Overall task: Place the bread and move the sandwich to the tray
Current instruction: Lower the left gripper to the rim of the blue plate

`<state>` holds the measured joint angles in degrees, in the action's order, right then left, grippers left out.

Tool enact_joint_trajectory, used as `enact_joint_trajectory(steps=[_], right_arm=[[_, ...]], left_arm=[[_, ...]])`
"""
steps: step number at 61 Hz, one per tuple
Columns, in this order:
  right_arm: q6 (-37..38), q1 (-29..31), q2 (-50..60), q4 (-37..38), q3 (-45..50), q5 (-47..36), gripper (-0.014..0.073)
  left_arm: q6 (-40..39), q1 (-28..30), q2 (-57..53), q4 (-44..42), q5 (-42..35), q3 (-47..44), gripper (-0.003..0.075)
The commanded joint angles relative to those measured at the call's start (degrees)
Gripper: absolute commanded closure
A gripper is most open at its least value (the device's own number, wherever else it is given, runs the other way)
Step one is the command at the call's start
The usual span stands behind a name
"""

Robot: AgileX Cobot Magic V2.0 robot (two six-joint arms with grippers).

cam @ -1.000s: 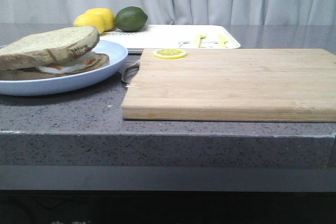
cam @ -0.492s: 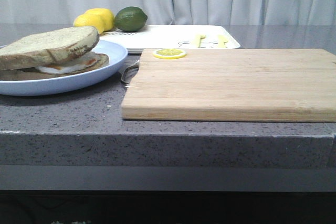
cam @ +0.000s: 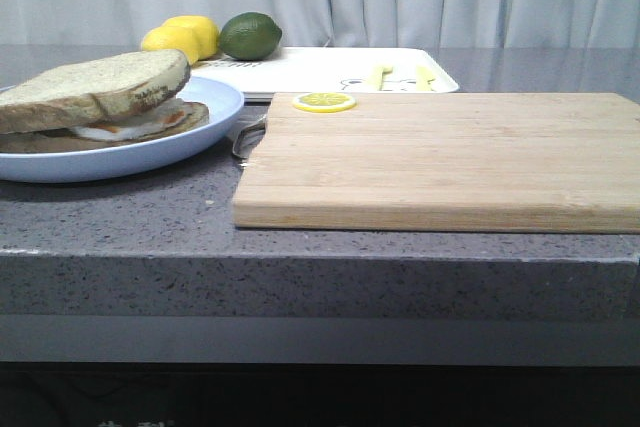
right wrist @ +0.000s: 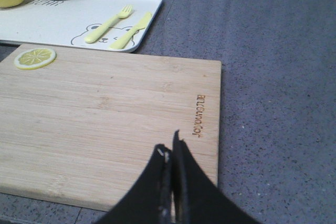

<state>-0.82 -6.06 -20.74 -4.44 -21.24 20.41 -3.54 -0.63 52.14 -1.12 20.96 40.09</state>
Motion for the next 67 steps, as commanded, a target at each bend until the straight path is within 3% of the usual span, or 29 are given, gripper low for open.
enact_joint_trajectory(steps=[1,23,50,56,63,67], right_arm=[[0.0,0.1,-0.2,0.0,-1.3,-5.2,0.0660],[0.0,0.1,-0.2,0.0,-1.3,-5.2,0.0660],[0.0,0.1,-0.2,0.0,-1.3,-5.2,0.0660],[0.0,0.1,-0.2,0.0,-1.3,-5.2,0.0660],[0.0,0.1,-0.2,0.0,-1.3,-5.2,0.0660],[0.0,0.1,-0.2,0.0,-1.3,-5.2,0.0660]], left_arm=[[0.1,0.0,6.4,0.5,0.4,6.1,0.0082],[2.6,-1.4,28.5,0.6,8.6,20.2,0.0082],[2.8,-3.2,36.8,1.1,8.6,23.4,0.0101],[3.1,-3.2,37.0,1.1,8.4,23.4,0.0211],[3.0,-3.2,37.0,1.1,8.4,23.4,0.0442],[3.0,-3.2,37.0,1.1,8.5,23.4,0.0612]])
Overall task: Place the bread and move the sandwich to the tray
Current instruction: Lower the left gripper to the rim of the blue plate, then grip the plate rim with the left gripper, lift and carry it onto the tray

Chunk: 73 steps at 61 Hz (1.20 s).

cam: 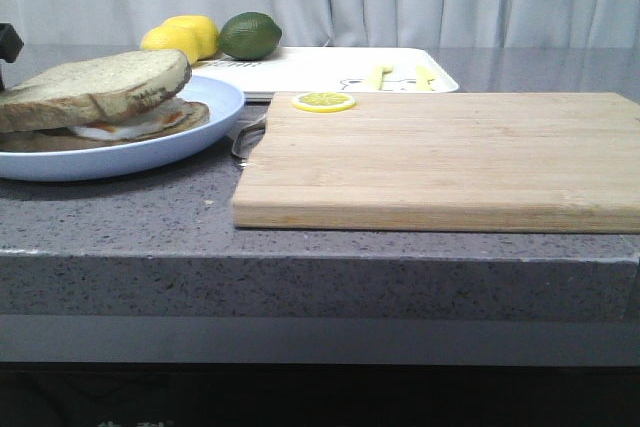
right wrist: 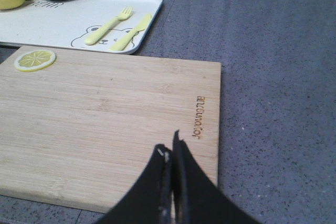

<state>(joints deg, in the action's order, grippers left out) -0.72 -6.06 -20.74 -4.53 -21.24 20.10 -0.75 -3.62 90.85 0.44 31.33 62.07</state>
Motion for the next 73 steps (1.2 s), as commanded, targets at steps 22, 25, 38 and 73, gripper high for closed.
enact_joint_trajectory(steps=[22,25,38,73], right_arm=[[-0.1,0.1,-0.2,0.1,-1.2,-4.9,0.0660],[-0.1,0.1,-0.2,0.1,-1.2,-4.9,0.0660],[-0.1,0.1,-0.2,0.1,-1.1,-4.9,0.0660],[-0.1,0.1,-0.2,0.1,-1.1,-5.1,0.0660]], left_arm=[[9.9,2.6,-5.7,14.1,0.9,1.6,0.0738],[12.2,3.9,-7.0,18.9,1.4,1.6,0.0738],[22.5,10.8,-10.8,35.3,9.2,5.0,0.0738],[23.4,5.4,10.6,49.6,22.5,41.3,0.0739]])
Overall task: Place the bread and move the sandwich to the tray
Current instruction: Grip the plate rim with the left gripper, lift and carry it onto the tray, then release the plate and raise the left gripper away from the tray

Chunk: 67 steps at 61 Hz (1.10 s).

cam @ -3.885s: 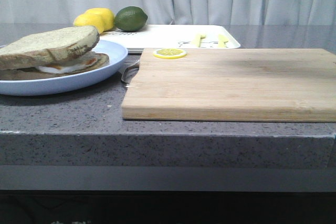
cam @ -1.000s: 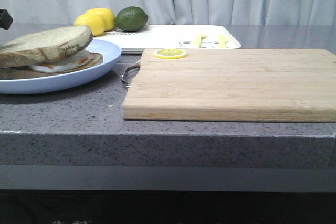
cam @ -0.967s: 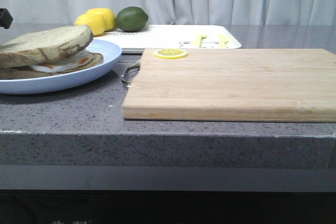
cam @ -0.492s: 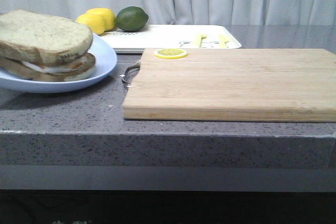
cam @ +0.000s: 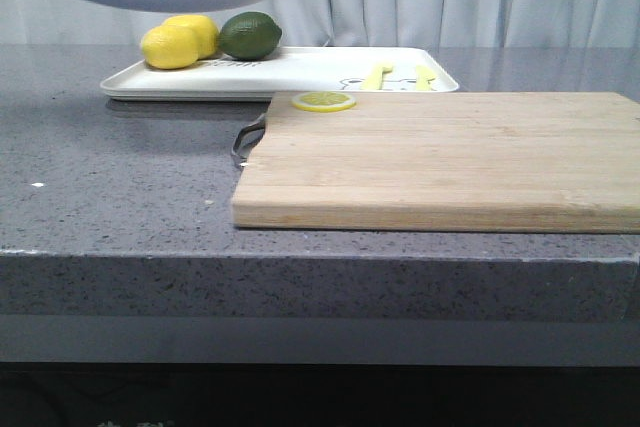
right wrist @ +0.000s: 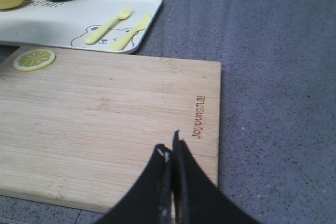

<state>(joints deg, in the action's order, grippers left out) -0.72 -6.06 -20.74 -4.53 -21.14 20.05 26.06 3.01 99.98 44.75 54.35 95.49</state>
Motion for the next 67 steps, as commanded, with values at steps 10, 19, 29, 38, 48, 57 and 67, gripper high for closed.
enact_joint_trajectory(steps=[10,19,29,38,48,57,67], right_arm=[[-0.1,0.1,-0.2,0.1,-1.2,-5.0,0.0660],[-0.1,0.1,-0.2,0.1,-1.2,-5.0,0.0660],[-0.1,0.1,-0.2,0.1,-1.2,-5.0,0.0660],[-0.1,0.1,-0.2,0.1,-1.1,-5.0,0.0660],[-0.1,0.1,-0.2,0.1,-1.1,-4.9,0.0660],[-0.1,0.1,-0.2,0.1,-1.1,-4.8,0.0660],[-0.1,0.1,-0.2,0.1,-1.0,-4.8,0.0660]], left_arm=[[-7.3,-4.2,13.8,5.3,0.9,23.0,0.0739],[-11.1,-6.0,24.1,5.2,1.0,36.2,0.0738],[-13.1,-7.4,31.1,5.2,1.1,44.2,0.0738],[-13.2,-7.7,34.0,5.1,0.5,45.3,0.0738],[-13.2,-7.7,35.6,3.4,0.1,45.3,0.0716],[-13.2,-7.7,35.9,2.7,-0.8,45.3,0.0562],[-13.2,-7.5,35.9,1.9,-0.7,45.3,0.0405]])
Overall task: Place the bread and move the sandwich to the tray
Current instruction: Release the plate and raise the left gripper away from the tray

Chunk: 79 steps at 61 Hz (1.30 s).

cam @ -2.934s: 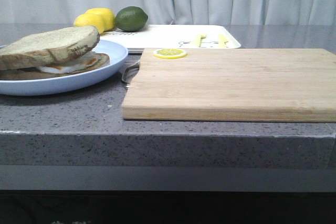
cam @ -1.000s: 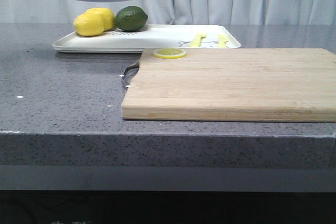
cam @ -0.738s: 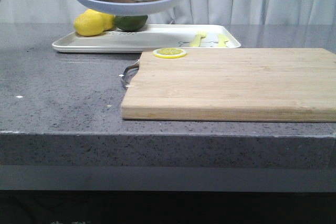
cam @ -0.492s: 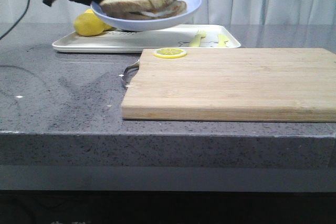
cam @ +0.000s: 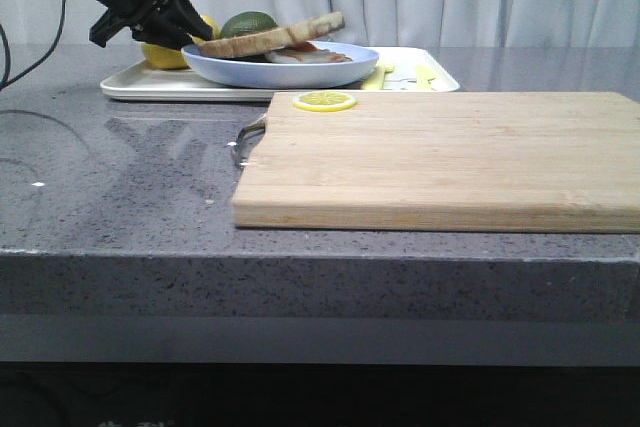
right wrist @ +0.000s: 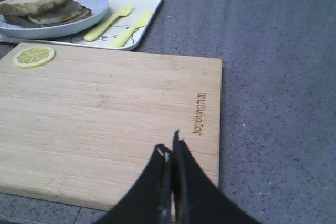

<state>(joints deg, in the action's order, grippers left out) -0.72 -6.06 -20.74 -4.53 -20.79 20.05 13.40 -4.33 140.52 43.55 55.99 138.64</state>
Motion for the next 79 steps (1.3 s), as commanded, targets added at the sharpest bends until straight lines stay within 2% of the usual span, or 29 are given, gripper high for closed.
enact_joint_trajectory(steps=[1,10,17,25,30,46,51,56,62,71,79], right_arm=[[-0.1,0.1,-0.2,0.1,-1.4,-4.8,0.0660],[-0.1,0.1,-0.2,0.1,-1.4,-4.3,0.0660],[-0.1,0.1,-0.2,0.1,-1.4,-4.3,0.0660],[-0.1,0.1,-0.2,0.1,-1.4,-4.3,0.0660],[-0.1,0.1,-0.2,0.1,-1.4,-4.3,0.0660],[-0.1,0.1,-0.2,0.1,-1.4,-4.4,0.0660],[-0.1,0.1,-0.2,0.1,-1.4,-4.5,0.0660],[-0.1,0.1,-0.2,0.1,-1.4,-4.9,0.0660],[-0.1,0.1,-0.2,0.1,-1.4,-5.3,0.0660],[-0.1,0.1,-0.2,0.1,-1.4,-5.3,0.0660],[-0.1,0.1,-0.2,0.1,-1.4,-5.3,0.0660]], left_arm=[[-0.6,-0.1,-4.6,3.1,-2.4,2.2,0.0398],[-0.6,1.4,-5.9,3.7,1.2,3.8,0.0395],[-0.6,2.7,-6.3,3.7,6.2,8.2,0.0435],[-0.6,3.1,-6.3,3.6,12.2,13.8,0.0593],[-0.6,2.9,-6.3,3.1,14.9,16.3,0.0741],[-0.8,1.3,-7.5,-0.9,16.0,18.6,0.0739],[-5.1,-0.7,-10.3,-14.5,16.0,18.3,0.0739],[-7.7,-3.8,-13.7,-27.6,16.0,15.8,0.0739],[-8.0,-7.4,-18.5,-37.0,16.0,7.7,0.0739],[-8.0,-9.3,-25.2,-40.5,16.0,-10.1,0.0739],[-8.5,-8.1,-29.3,-40.5,15.4,-19.7,0.0739]])
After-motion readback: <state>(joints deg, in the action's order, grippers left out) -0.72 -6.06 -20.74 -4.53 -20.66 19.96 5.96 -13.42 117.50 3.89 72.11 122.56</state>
